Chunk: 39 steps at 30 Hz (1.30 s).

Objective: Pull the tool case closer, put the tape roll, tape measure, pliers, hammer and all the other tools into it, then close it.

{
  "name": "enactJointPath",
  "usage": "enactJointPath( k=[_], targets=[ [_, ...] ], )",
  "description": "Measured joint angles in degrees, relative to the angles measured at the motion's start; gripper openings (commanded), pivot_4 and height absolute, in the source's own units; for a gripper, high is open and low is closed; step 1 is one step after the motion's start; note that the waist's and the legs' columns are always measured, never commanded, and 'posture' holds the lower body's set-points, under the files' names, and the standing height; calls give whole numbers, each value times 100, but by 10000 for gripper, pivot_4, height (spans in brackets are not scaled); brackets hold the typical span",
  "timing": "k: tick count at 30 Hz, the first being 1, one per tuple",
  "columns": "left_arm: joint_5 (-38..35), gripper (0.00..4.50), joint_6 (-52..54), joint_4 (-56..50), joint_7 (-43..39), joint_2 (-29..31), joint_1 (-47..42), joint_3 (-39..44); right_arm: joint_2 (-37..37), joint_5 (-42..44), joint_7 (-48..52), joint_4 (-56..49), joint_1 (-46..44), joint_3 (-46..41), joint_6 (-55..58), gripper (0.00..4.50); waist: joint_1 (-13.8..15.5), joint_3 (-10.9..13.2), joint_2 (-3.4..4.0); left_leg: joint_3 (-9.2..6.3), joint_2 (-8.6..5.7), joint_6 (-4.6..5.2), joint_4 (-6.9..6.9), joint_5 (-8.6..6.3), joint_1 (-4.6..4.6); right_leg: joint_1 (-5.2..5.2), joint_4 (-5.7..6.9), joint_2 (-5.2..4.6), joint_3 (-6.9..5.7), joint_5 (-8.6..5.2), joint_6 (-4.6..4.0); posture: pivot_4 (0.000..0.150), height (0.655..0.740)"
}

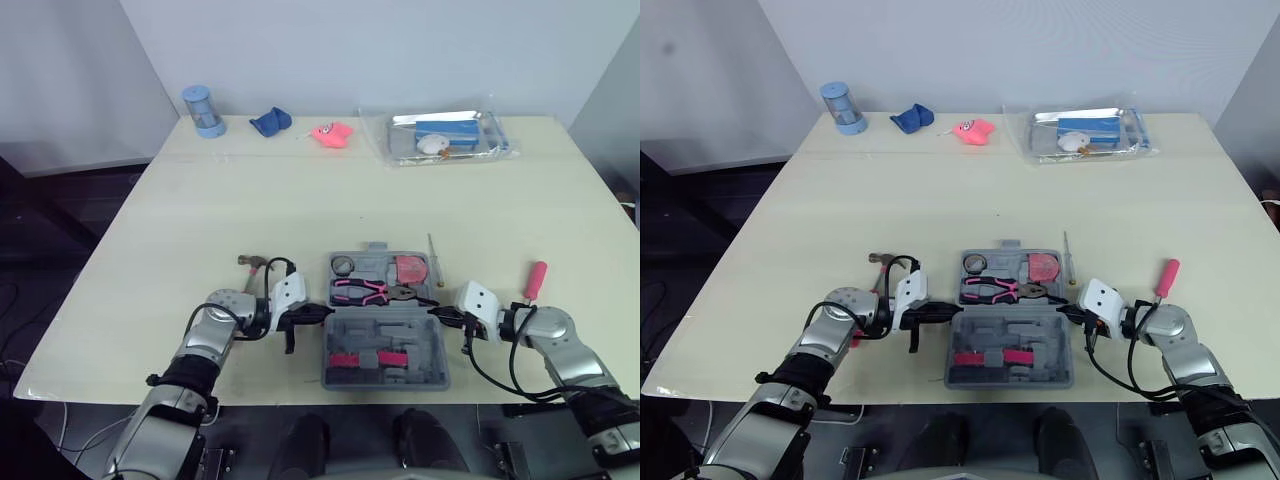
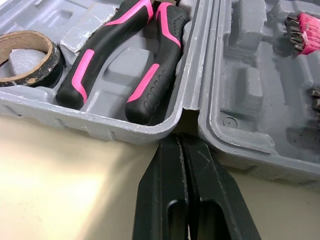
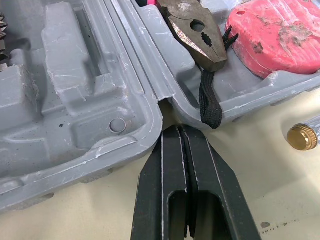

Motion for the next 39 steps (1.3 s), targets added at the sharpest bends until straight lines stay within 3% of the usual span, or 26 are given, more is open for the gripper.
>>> enactJointPath(
  k=[39],
  targets=[
    [-12,944,-240,318,28,115,-126,60,197,-53,-85,-41,-30,13,100,0,-77,0,0,-3,0,0,0,0,3,-1,10,1,0,0,0,1500,7400]
  ],
)
